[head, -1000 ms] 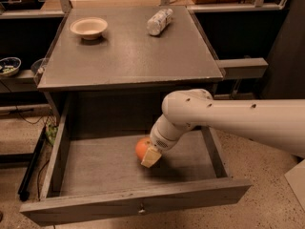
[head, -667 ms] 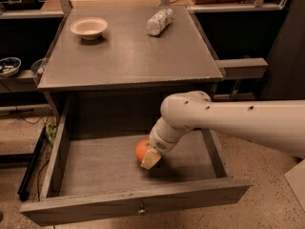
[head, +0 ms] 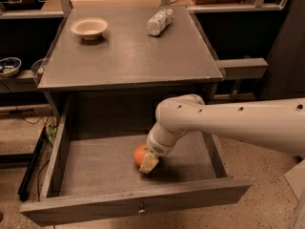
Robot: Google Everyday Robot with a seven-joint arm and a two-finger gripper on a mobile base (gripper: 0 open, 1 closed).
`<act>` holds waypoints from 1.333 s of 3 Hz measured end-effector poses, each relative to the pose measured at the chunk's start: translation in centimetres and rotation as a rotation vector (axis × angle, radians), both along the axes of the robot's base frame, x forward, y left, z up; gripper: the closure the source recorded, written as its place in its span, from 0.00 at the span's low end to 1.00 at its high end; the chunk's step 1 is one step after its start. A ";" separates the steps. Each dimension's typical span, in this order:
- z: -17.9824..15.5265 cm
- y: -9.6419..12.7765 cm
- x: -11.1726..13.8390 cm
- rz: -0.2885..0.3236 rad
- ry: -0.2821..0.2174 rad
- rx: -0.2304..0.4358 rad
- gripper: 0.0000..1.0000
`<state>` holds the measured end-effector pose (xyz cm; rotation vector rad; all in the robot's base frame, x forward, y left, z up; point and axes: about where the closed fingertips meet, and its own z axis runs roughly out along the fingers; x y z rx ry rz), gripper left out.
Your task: Place orange into top drawer
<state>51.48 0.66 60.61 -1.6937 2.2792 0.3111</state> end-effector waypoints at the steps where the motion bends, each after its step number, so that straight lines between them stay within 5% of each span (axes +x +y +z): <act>1: -0.7 0.2 -0.1 0.005 0.013 0.007 1.00; 4: -0.7 0.3 -0.4 0.004 0.024 0.040 1.00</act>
Offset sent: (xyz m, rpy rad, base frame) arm -0.0014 0.0028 -0.0085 0.0452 0.0147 0.0042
